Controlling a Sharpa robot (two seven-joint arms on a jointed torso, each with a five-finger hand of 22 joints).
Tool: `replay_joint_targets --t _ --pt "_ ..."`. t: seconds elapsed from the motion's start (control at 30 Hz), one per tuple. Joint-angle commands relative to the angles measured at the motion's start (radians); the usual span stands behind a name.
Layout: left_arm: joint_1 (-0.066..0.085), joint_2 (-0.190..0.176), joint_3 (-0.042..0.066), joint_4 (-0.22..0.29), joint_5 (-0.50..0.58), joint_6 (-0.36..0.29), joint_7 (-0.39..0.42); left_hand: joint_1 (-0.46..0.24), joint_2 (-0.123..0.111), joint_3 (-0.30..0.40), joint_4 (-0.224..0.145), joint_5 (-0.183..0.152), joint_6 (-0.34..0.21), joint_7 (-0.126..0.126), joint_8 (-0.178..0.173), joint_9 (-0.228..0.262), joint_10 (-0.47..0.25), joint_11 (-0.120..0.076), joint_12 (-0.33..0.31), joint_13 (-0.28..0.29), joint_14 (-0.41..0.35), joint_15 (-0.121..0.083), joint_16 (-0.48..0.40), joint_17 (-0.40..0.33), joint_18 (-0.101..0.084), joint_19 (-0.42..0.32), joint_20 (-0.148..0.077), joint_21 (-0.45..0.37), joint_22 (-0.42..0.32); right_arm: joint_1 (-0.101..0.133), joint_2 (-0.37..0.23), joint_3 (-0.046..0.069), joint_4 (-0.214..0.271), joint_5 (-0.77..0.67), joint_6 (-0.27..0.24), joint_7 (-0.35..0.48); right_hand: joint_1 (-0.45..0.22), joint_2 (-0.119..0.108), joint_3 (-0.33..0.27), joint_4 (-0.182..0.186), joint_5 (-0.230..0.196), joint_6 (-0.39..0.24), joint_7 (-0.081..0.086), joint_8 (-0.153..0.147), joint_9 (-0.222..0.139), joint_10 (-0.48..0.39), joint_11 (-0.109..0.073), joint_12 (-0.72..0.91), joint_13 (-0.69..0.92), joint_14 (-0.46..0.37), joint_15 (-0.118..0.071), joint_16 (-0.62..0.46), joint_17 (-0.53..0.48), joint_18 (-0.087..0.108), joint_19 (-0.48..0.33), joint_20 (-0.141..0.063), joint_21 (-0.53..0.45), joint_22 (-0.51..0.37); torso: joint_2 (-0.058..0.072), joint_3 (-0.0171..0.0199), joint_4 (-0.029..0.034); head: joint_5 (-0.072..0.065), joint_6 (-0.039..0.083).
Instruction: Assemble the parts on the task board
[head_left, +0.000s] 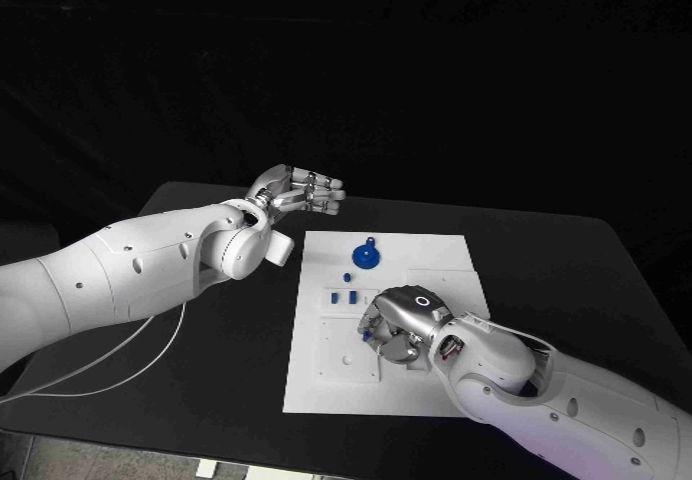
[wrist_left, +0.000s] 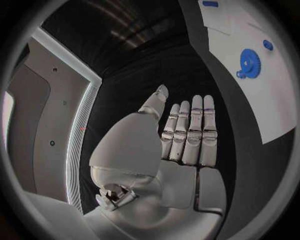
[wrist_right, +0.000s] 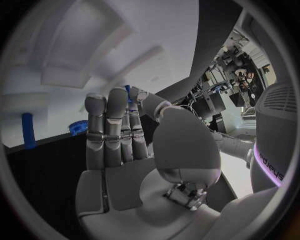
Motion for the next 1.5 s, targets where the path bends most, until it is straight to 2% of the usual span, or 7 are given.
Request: replay_joint_targets --t 0.03,0.33,0.5,0.87,1.07,1.2,1.5 --pt "0.0 0.001 0.001 0.002 0.006 0.015 0.006 -0.001 0.013 -0.004 -0.002 -0.001 -0.004 0.0 0.003 0.0 -0.004 0.0 -0.002 -0.001 -0.003 -0.003 -0.002 0.001 -0.001 0.004 0.002 0.003 -0.001 -0.001 0.001 -0.001 -0.001 -0.02 0.024 -0.007 0.007 0.007 0.005 0.001 -0.002 0.004 -0.001 0.005 0.001 0.007 -0.002 0.004 0.001 -0.001 -0.007 0.004 -0.001 0.016 0.008 0.0 -0.003 0.059 0.0 0.0002 -0.0001 0.001 -0.001" --pt "0.0 0.002 0.001 0.002 0.005 0.013 0.013 0.0 0.014 -0.003 -0.004 -0.001 -0.003 0.0 0.004 0.0 -0.004 0.001 -0.002 -0.001 -0.004 -0.003 -0.002 0.001 -0.001 0.003 0.002 0.004 -0.003 -0.001 0.013 -0.005 -0.015 -0.031 0.049 -0.021 0.005 0.008 0.005 0.0 -0.003 0.002 0.0 0.004 0.002 0.004 -0.001 0.004 0.001 -0.003 -0.006 0.003 -0.003 0.016 0.005 0.0 -0.014 0.057 0.0 -0.0006 -0.0008 0.0 -0.002" --pt "-0.001 0.003 0.001 0.003 0.005 0.013 0.017 -0.001 0.015 -0.001 -0.005 0.003 -0.001 -0.001 0.004 0.0 -0.003 0.0 -0.002 -0.001 -0.005 -0.002 -0.002 0.001 -0.001 0.003 0.002 0.005 -0.004 -0.001 0.022 -0.012 -0.025 -0.037 0.063 -0.024 0.004 0.009 0.001 -0.002 -0.001 0.002 0.0 0.004 0.0 0.002 0.0 0.003 0.001 -0.003 -0.006 0.0 -0.005 0.015 0.003 0.001 -0.021 0.056 0.0 -0.0007 0.0018 -0.001 -0.002" --pt "-0.001 0.003 0.001 0.005 0.006 0.014 0.03 -0.001 0.015 -0.001 -0.005 0.003 -0.001 -0.001 0.004 0.0 -0.003 0.0 -0.002 -0.001 -0.005 -0.002 -0.002 0.001 -0.001 0.003 0.002 0.005 -0.005 -0.001 0.034 -0.027 -0.042 -0.026 0.088 -0.019 -0.009 0.008 -0.027 0.003 0.02 -0.023 0.008 0.002 -0.011 -0.028 0.007 0.002 -0.001 -0.001 0.0 -0.004 -0.01 0.012 0.0 0.004 -0.041 0.052 0.0 -0.0007 -0.0002 0.0 -0.005" --pt "-0.001 0.002 0.001 0.006 0.008 0.014 0.033 -0.004 0.016 -0.001 -0.005 0.004 0.0 -0.001 0.004 0.0 -0.001 -0.001 -0.002 -0.001 -0.004 -0.003 -0.002 0.001 -0.001 0.002 0.002 0.006 -0.006 -0.001 0.03 -0.029 -0.043 0.001 0.059 -0.009 -0.038 -0.017 -0.076 0.042 0.035 -0.099 0.024 0.002 -0.041 -0.125 0.034 0.002 -0.003 -0.002 0.017 0.003 -0.009 0.019 0.006 0.021 -0.066 0.041 0.0 0.0006 -0.0008 0.0 -0.003" --pt "-0.001 0.001 0.001 0.006 0.008 0.017 0.032 -0.004 0.016 -0.001 -0.005 0.004 0.0 -0.001 0.004 0.0 -0.001 -0.001 -0.002 -0.001 -0.004 -0.003 -0.002 0.001 -0.001 0.002 0.002 0.006 -0.006 -0.001 0.025 -0.03 -0.039 0.014 0.016 -0.002 -0.034 -0.04 -0.123 0.071 0.007 -0.132 0.025 0.003 -0.043 -0.191 0.052 0.002 -0.003 -0.003 0.029 0.002 -0.014 0.035 0.014 0.036 -0.11 0.022 0.0 0.0011 -0.0006 -0.001 -0.002" --pt "-0.001 0.0 0.001 0.006 0.008 0.02 0.03 -0.004 0.016 -0.001 -0.006 0.004 -0.001 -0.001 0.003 0.0 -0.001 0.0 -0.002 -0.001 -0.005 -0.003 -0.002 0.001 -0.001 0.002 0.002 0.006 -0.007 -0.001 0.009 -0.029 -0.014 0.027 -0.051 0.004 -0.009 -0.056 -0.157 0.097 -0.002 -0.142 0.022 0.003 -0.043 -0.22 0.059 0.002 -0.004 -0.002 0.033 0.002 -0.021 0.042 0.029 0.042 -0.148 0.008 0.0 0.0014 -0.0008 -0.004 0.001"
